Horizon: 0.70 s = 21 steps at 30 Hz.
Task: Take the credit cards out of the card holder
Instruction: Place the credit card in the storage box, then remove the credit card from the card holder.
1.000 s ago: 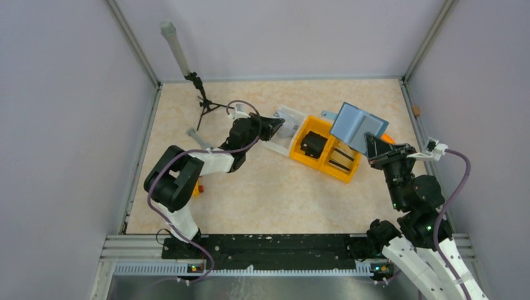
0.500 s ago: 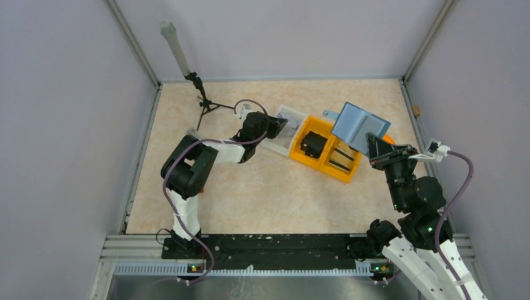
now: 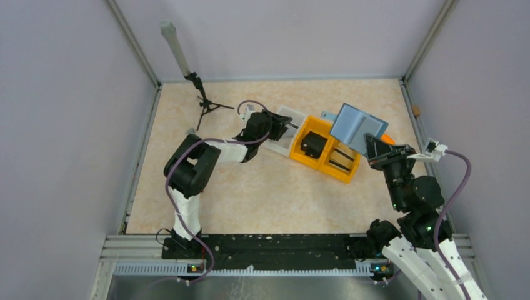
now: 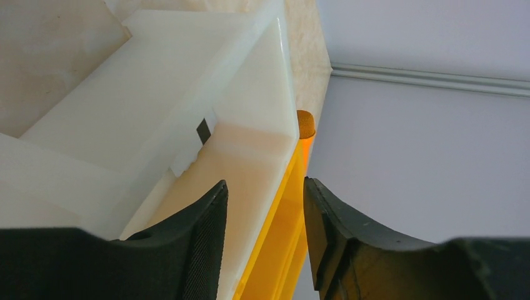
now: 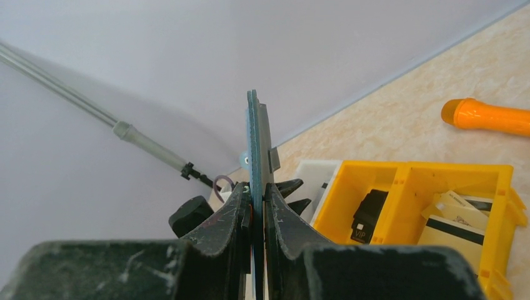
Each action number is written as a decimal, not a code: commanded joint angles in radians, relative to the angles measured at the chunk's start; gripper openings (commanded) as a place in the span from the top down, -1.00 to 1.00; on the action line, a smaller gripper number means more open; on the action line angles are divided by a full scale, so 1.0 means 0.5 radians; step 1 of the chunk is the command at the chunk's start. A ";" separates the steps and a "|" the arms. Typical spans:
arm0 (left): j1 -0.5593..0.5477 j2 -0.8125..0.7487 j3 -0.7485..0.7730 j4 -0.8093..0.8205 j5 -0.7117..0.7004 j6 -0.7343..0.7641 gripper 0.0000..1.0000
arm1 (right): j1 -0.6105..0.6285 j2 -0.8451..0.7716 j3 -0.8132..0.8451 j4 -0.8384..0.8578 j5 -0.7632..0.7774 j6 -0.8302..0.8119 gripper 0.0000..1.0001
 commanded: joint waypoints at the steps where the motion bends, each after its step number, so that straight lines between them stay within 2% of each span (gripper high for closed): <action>1: 0.003 -0.252 -0.046 -0.063 -0.014 0.136 -0.04 | -0.021 0.075 0.043 0.078 -0.134 -0.016 1.00; 3: 0.012 -0.398 -0.117 -0.097 -0.015 0.242 -0.07 | -0.020 0.150 0.083 0.020 -0.218 -0.025 1.00; 7: 0.054 -0.751 -0.302 -0.239 0.037 0.494 -0.25 | -0.019 0.188 0.050 0.049 -0.389 -0.022 1.00; 9: 0.092 -0.942 -0.417 -0.279 0.160 0.642 -0.58 | -0.021 0.185 0.027 0.067 -0.469 -0.015 1.00; 10: 0.111 -1.032 -0.495 -0.295 0.224 0.718 -0.87 | -0.019 0.188 0.020 0.069 -0.503 -0.010 1.00; 11: 0.121 -1.130 -0.549 -0.309 0.295 0.811 -0.97 | -0.020 0.189 0.012 0.066 -0.544 0.001 1.00; 15: 0.183 -1.444 -0.723 -0.375 0.616 1.083 -0.97 | -0.021 0.208 -0.047 0.095 -0.720 0.087 1.00; 18: 0.244 -1.597 -0.869 -0.240 0.948 1.172 -0.97 | -0.020 0.257 -0.126 0.196 -0.923 0.195 1.00; 21: 0.260 -1.694 -0.985 -0.098 1.132 1.232 -0.97 | -0.021 0.324 -0.266 0.436 -1.169 0.339 1.00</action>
